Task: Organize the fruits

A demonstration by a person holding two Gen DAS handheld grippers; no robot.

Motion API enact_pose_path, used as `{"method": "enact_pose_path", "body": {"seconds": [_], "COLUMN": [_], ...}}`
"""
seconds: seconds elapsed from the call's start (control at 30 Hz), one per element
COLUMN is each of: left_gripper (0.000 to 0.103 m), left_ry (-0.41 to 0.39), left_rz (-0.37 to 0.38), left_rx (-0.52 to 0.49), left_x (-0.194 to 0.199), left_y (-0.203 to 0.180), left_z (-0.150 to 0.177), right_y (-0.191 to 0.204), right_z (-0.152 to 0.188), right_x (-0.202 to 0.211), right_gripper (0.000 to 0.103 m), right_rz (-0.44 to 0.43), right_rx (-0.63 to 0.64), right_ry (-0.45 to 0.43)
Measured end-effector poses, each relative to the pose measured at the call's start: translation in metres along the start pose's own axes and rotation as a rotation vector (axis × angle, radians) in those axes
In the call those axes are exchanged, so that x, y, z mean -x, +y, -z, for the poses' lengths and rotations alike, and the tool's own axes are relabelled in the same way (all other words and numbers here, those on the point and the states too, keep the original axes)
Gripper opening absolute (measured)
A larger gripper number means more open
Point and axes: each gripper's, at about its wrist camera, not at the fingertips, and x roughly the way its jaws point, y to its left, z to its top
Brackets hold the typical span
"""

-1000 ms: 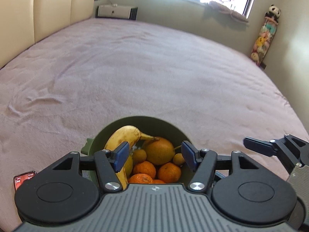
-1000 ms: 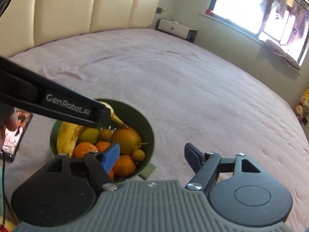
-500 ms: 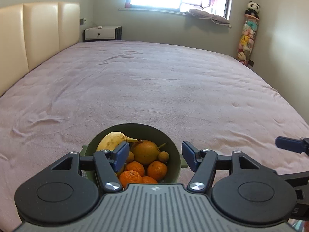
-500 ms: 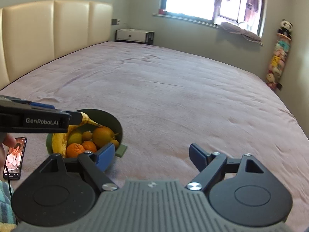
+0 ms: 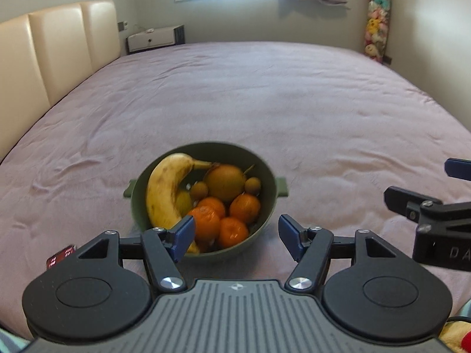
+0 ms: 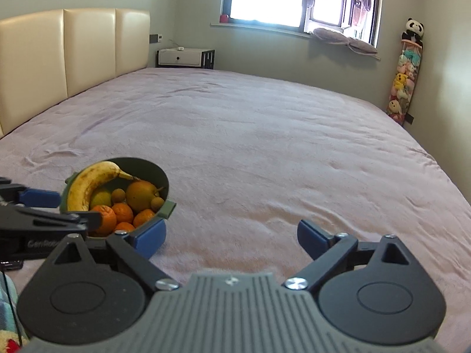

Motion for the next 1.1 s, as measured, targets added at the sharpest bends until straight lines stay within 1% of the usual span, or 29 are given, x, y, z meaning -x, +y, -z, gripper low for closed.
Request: {"method": "enact_pose_path", "body": {"seconds": [0.1, 0.23, 0.37, 0.7, 1.1], "left_gripper": [0.078, 0.079, 0.079, 0.079, 0.079], "left_ry": [0.012, 0.024, 0.028, 0.032, 0.033], "left_rz": [-0.015, -0.039, -0.033, -0.034, -0.029], "left_rx": [0.036, 0.028, 0.014, 0.010, 0.001], "left_x": [-0.004, -0.013, -0.017, -0.017, -0.017], "left_y": [0.003, 0.002, -0.004, -0.009, -0.011], "left_z": [0.000, -0.002, -0.003, -0.005, -0.007], "right_y": [0.000, -0.001, -0.002, -0.009, -0.012], "right_z": [0.005, 0.011, 0.012, 0.014, 0.015], "right_x": [-0.008, -0.022, -0.030, -0.029, -0.026], "right_gripper": [0.093, 0.093, 0.093, 0.093, 0.094], "right_rz": [0.002, 0.014, 0.015, 0.031, 0.030], "right_rx": [-0.008, -0.017, -0.034, -0.057, -0.069], "right_ry": [0.015, 0.039, 0.052, 0.056, 0.051]}}
